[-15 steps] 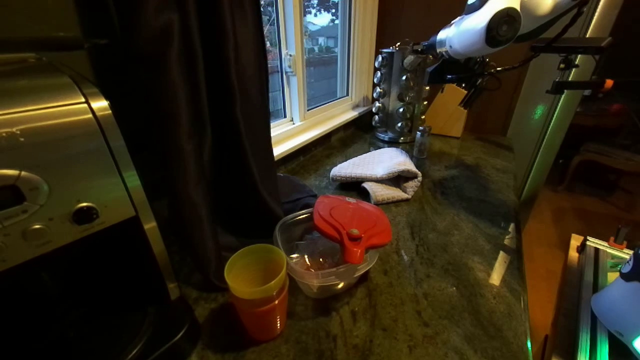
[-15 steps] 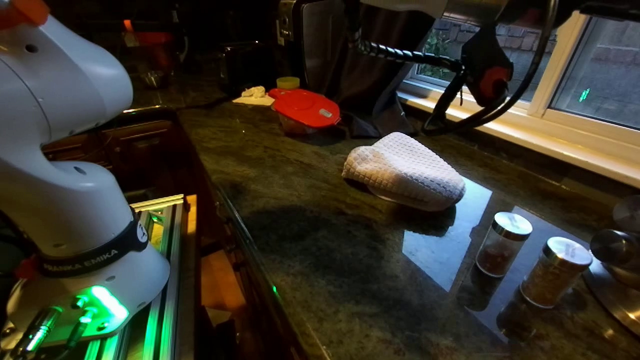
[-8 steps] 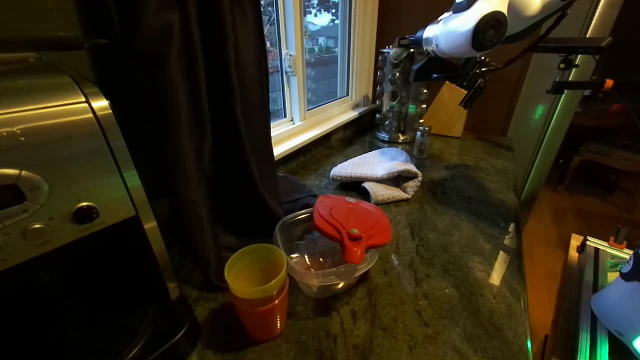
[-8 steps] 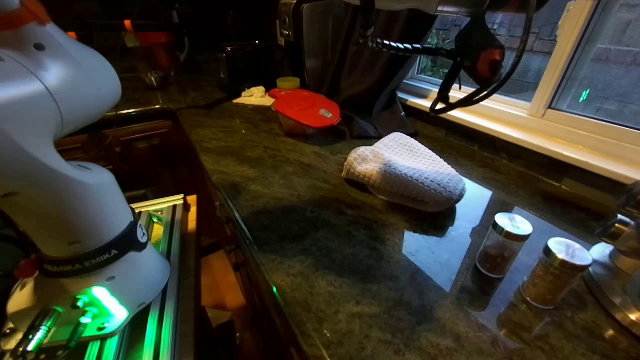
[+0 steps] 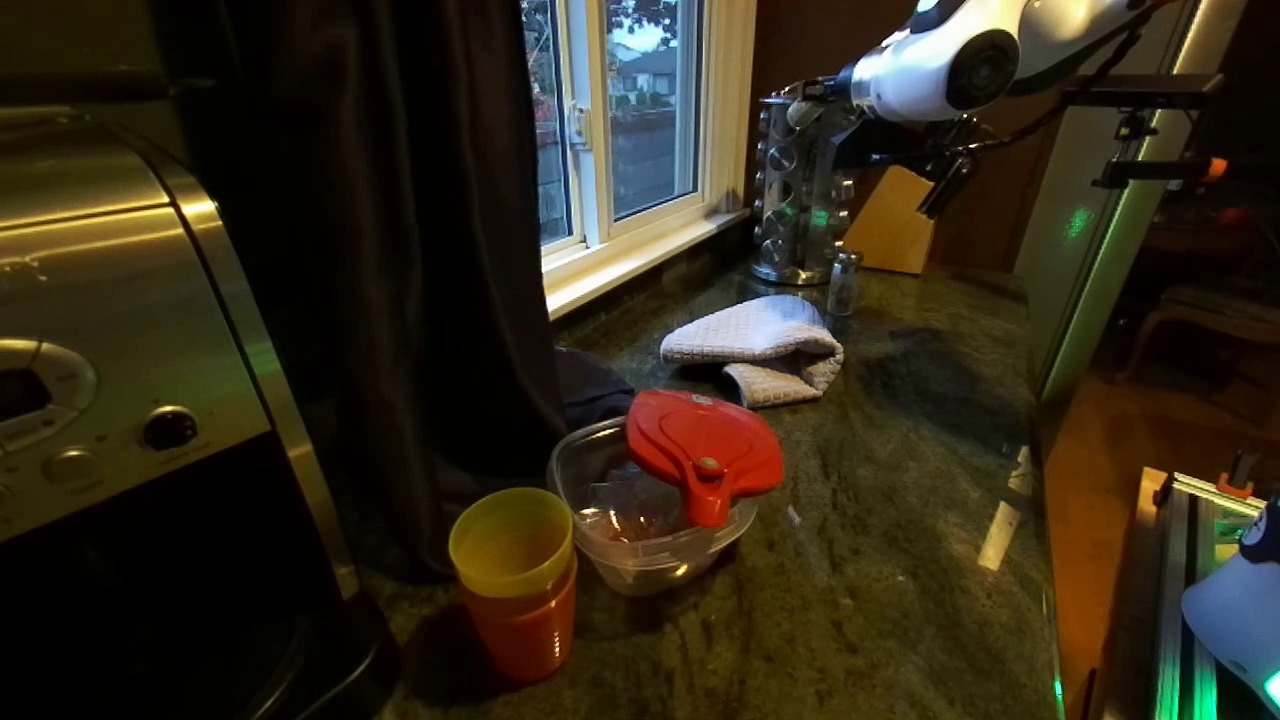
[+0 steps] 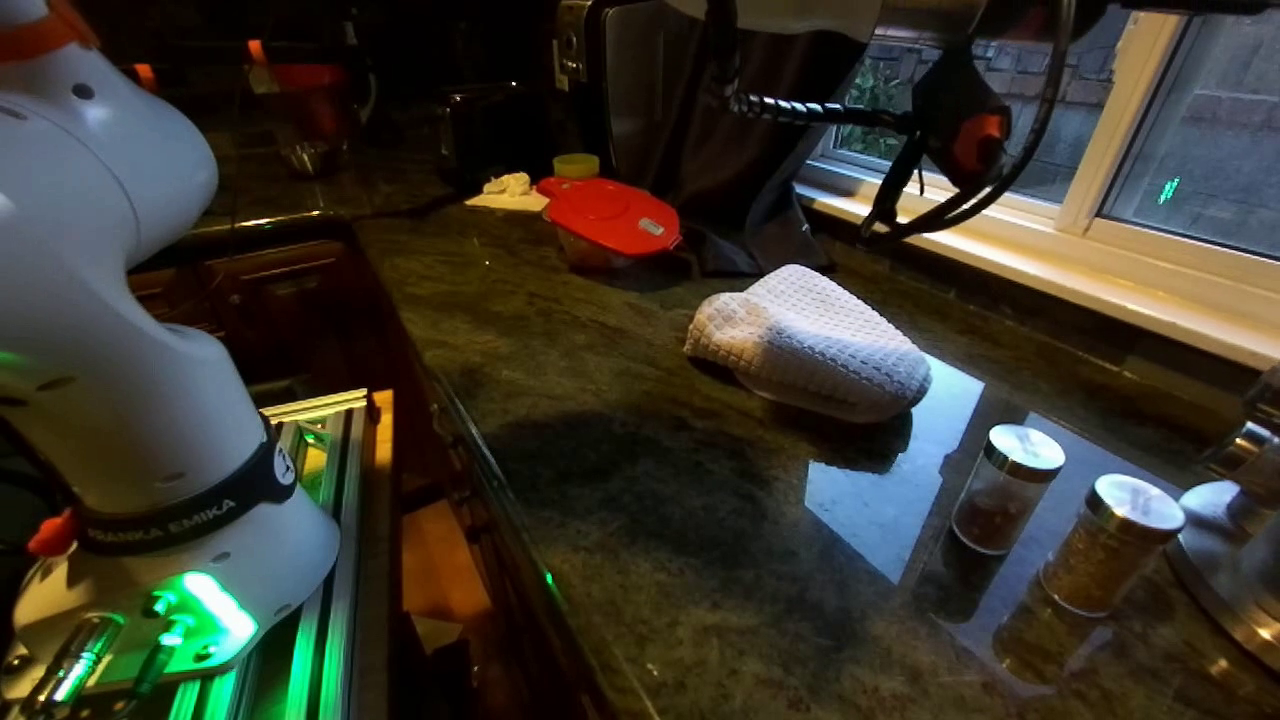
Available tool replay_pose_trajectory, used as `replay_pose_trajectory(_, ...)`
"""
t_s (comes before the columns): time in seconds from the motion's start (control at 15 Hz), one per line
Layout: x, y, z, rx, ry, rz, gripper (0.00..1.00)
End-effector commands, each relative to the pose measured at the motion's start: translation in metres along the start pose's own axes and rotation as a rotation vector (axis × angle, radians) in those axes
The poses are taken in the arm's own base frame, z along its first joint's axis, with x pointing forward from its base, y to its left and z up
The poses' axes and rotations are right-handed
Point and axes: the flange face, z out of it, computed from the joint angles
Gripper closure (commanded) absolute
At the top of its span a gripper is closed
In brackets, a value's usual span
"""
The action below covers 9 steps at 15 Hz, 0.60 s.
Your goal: Put one glass jar on the silver stand.
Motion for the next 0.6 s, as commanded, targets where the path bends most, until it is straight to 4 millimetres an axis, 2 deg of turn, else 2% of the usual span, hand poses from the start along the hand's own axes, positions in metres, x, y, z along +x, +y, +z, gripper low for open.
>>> replay_pose_trajectory(0.0,-0.008,0.008,-0.002,-0.022,0.011,0.013,0.76)
replay_pose_trajectory(0.2,-0.021,0.019,-0.002,-0.046,-0.01,0.027,0.76)
replay_pose_trajectory(0.53,-0.03,0.017,-0.013,-0.084,-0.047,0.043,0.76)
